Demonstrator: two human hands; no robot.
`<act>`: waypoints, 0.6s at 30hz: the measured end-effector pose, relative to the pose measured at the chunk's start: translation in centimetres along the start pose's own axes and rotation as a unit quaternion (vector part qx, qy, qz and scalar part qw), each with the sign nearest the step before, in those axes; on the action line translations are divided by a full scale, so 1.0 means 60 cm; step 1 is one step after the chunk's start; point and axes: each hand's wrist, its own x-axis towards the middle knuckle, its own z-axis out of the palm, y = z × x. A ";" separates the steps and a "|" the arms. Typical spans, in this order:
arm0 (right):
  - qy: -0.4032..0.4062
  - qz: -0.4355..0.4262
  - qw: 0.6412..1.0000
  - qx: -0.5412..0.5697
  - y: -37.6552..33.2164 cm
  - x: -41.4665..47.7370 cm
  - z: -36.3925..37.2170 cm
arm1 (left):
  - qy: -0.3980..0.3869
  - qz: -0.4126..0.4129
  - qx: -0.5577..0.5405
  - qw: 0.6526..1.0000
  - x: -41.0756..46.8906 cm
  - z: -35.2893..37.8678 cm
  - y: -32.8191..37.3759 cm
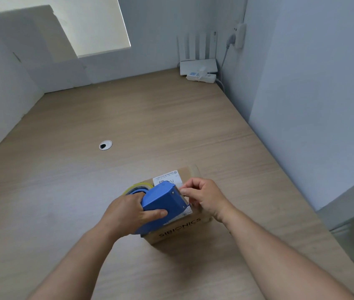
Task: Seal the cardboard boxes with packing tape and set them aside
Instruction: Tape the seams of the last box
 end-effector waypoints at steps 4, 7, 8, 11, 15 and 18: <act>0.054 -0.016 0.998 -0.010 0.012 0.002 0.011 | -0.017 -0.009 -0.052 0.998 0.007 -0.022 0.000; 0.083 -0.011 0.996 -0.019 0.018 0.005 0.015 | -0.042 -0.036 -0.061 0.997 0.018 -0.042 0.009; 0.097 -0.008 0.995 -0.010 0.019 0.006 0.012 | -0.053 -0.055 -0.065 0.995 0.020 -0.050 0.007; 0.151 0.009 0.988 0.035 0.027 0.013 -0.006 | -0.071 -0.126 -0.050 0.988 0.017 -0.075 -0.025; 0.160 0.026 0.987 0.011 0.030 0.021 0.003 | -0.076 -0.184 0.001 0.980 0.036 -0.081 -0.042; 0.171 0.011 0.982 -0.077 0.024 0.018 0.012 | -0.083 -0.190 0.032 0.978 0.064 -0.080 -0.013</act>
